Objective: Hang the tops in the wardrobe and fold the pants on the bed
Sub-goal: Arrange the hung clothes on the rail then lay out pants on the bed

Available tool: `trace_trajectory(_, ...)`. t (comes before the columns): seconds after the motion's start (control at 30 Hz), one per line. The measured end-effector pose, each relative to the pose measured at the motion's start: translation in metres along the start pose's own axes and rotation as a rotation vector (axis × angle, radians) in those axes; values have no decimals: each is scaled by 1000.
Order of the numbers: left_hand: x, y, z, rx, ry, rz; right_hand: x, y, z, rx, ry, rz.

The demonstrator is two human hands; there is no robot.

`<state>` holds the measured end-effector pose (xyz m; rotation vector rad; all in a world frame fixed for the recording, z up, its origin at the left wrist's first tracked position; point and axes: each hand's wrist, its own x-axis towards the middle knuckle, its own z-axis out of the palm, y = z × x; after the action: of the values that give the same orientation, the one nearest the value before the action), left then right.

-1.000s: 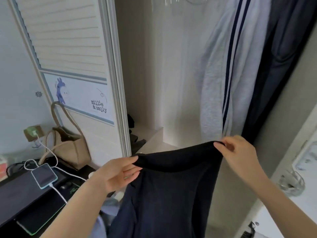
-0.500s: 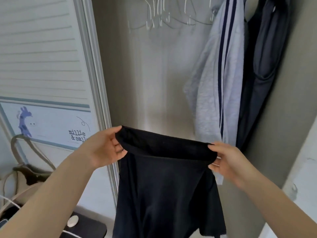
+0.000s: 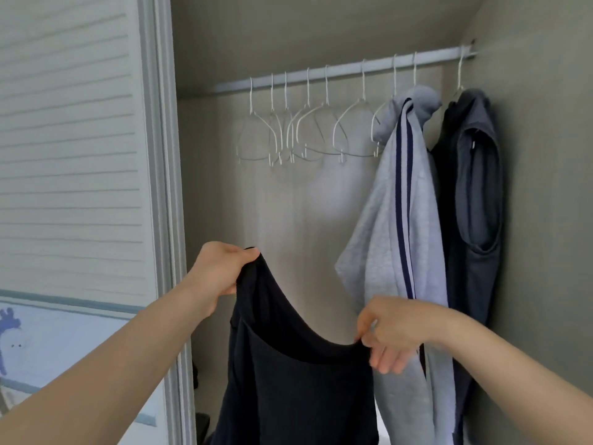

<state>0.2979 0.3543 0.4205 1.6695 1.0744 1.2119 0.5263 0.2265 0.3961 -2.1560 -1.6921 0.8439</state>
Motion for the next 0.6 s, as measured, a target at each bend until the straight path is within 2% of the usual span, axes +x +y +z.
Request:
trace_trajectory(0.07,14,11,5,170,74,154,2,-18,-26,14,91,-77)
trace_trajectory(0.13,28,21,13,364,192,320,10,-38,-58,88,347,-211)
trace_trajectory(0.2,41,28,18,445,276,433,14,-58,-90,208,658,-350)
trace_trajectory(0.27,59,35,21,449,311,461,18,-77,-123,200,954,-471)
trace_trajectory(0.37,84,44,20,504,331,445,19,-104,-164,-58,1286,-533)
trace_trajectory(0.47,103,50,20,524,359,441,27,-124,-198,-258,1416,-518)
trace_trajectory(0.6,121,52,21,530,379,446,51,-139,-234,-560,1414,-281)
